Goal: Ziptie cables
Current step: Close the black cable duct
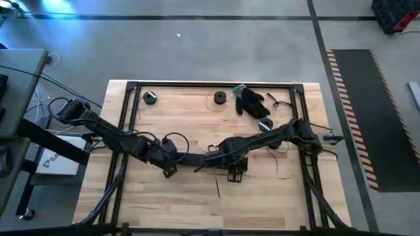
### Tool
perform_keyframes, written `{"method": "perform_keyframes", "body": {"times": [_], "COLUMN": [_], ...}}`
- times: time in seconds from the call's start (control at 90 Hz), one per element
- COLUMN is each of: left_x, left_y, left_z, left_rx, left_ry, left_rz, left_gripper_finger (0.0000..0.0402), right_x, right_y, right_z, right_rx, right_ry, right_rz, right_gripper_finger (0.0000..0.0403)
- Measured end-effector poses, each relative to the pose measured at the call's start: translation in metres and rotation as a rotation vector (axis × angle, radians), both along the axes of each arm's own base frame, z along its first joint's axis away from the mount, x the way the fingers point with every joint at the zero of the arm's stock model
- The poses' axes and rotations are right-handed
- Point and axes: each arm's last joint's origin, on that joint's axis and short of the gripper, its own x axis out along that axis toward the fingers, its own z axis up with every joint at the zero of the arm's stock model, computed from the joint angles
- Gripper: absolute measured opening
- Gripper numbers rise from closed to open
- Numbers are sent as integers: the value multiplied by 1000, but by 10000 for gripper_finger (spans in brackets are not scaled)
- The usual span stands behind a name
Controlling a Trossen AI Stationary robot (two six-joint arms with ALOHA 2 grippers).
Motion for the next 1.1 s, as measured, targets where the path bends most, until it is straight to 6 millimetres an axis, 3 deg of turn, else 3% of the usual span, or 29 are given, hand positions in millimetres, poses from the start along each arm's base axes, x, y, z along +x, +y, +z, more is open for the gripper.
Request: {"method": "perform_keyframes", "body": {"times": [0.178, 0.722, 1.1], "left_x": [1, -10, -11], "left_y": [6, 12, 12], "left_z": [1, -41, -43], "left_rx": [9, 12, 22], "left_ry": [-3, -38, -33], "left_rz": [32, 61, 36], "left_gripper_finger": [0, 0, 0], "right_x": [0, -1, -3], "right_y": [0, 0, 0], "right_z": [0, -1, -12], "right_rx": [14, 13, 10], "right_ry": [3, 19, 38], "right_rz": [-2, -14, -28], "right_gripper_finger": [204, 204, 204]}}
